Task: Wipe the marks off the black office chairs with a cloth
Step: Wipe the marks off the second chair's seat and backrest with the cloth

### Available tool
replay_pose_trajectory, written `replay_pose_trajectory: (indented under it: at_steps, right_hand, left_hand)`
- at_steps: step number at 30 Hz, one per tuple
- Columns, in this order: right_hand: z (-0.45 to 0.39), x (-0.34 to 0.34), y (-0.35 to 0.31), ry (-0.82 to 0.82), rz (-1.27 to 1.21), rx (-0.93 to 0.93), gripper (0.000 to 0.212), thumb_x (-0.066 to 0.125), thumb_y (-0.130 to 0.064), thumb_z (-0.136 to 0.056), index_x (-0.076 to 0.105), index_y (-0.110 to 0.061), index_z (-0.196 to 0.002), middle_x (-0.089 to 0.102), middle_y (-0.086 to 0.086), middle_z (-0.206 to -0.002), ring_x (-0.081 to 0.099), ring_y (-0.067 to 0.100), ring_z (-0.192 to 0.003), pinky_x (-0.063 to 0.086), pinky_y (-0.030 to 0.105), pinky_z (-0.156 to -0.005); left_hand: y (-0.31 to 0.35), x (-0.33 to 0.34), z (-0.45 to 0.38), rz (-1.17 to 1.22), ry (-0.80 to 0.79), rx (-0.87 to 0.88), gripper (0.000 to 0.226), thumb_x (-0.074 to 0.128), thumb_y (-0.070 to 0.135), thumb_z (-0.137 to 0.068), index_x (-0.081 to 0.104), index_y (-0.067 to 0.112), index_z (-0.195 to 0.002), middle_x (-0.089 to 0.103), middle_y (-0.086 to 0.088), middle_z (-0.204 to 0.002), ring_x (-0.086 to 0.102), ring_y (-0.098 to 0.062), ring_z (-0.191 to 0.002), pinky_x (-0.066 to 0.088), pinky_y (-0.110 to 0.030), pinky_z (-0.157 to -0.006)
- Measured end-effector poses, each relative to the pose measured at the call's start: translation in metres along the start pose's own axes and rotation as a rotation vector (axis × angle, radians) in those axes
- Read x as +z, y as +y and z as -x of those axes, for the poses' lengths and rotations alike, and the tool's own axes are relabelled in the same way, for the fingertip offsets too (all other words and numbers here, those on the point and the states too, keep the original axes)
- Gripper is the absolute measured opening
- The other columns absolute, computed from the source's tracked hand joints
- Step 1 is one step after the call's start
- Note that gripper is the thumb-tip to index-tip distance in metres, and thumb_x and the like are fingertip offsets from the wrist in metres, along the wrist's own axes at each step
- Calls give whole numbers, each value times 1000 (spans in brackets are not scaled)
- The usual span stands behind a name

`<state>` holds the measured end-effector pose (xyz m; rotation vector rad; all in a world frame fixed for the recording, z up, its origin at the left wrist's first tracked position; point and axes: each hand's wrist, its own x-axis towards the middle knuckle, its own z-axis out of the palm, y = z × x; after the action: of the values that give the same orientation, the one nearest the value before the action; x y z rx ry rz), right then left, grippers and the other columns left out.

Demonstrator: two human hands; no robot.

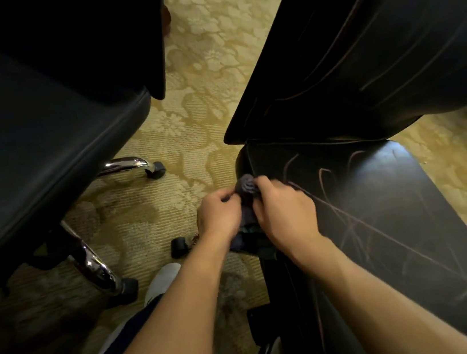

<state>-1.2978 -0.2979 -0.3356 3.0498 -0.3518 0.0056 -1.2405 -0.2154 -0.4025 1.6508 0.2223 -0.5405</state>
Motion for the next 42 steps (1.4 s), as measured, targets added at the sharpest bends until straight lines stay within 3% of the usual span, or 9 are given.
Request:
replay_pose_trajectory:
  at_steps: [7, 10, 13, 17, 19, 21, 30, 34, 42]
  right_hand:
    - [-12, -1, -4, 55, -20, -9, 38, 42, -31, -100, 40, -29, -138, 66, 3, -107, 66, 31, -89, 45, 36, -63]
    - [-50, -1, -4, 77, -39, -12, 50, 41, -31, -100, 29, -40, -148, 66, 6, -108, 66, 33, -91, 43, 36, -65]
    - [-89, 1, -1, 82, -90, 17, 45, 43, -29, -101, 40, -40, -144, 67, 5, -115, 64, 32, -102, 46, 36, -70]
    - [-112, 7, 0, 75, -80, 36, 35, 47, -25, -99, 59, -34, -131, 69, 4, -116, 63, 30, -107, 43, 35, -71]
    - [-110, 8, 1, 48, -45, 27, 33, 45, -26, -100, 61, -31, -128, 68, 5, -115, 63, 32, -105, 38, 34, -68]
    - [-99, 5, 2, 33, -38, 27, 30, 44, -28, -100, 62, -30, -124, 68, 6, -113, 63, 33, -103, 34, 33, -66]
    - [19, 5, -2, 72, -134, 10, 27, 51, -26, -96, 63, -26, -121, 61, 2, -99, 63, 29, -86, 39, 36, -63]
    - [42, 6, 0, 72, -112, 34, 23, 54, -28, -97, 64, -20, -115, 61, 3, -96, 63, 28, -86, 39, 34, -63]
    - [-1, 6, -6, 69, -17, 15, 16, 46, -25, -98, 48, -14, -111, 60, 7, -106, 64, 36, -83, 33, 35, -58]
  left_hand:
    - [9, 15, 10, 136, 195, 35, 26, 55, 19, -99, 72, 23, -118, 71, 3, -116, 63, -19, -108, 48, -27, -89]
    - [17, 21, -23, 286, 179, 49, 28, 55, 20, -100, 69, 24, -124, 66, 5, -130, 60, -15, -118, 48, -29, -101]
    - [19, 30, -56, 351, 98, 8, 30, 52, 23, -101, 66, 26, -128, 64, 5, -132, 61, -16, -119, 51, -34, -101]
    - [11, 35, -74, 235, 26, -25, 26, 50, 35, -96, 75, 30, -99, 72, 5, -90, 67, -21, -84, 51, -33, -66]
    - [14, 31, -75, 201, 23, -43, 29, 51, 37, -88, 65, 23, -66, 61, -1, -70, 58, -23, -67, 41, -34, -58]
    - [20, 24, -65, 137, 44, -41, 29, 50, 37, -83, 53, 21, -58, 53, -7, -65, 51, -25, -61, 38, -36, -55]
    - [-6, 16, 55, -179, 72, -47, 41, 42, 24, -101, 51, 15, -62, 57, -5, -72, 55, -30, -78, 32, -33, -58]
    - [-16, 17, 72, -101, -28, -100, 35, 39, 36, -104, 69, 18, -101, 67, -7, -98, 61, -31, -98, 45, -34, -79]
    - [-7, 22, 30, 125, -42, -90, 26, 46, 36, -100, 71, 28, -101, 73, 1, -96, 68, -24, -93, 56, -44, -87]
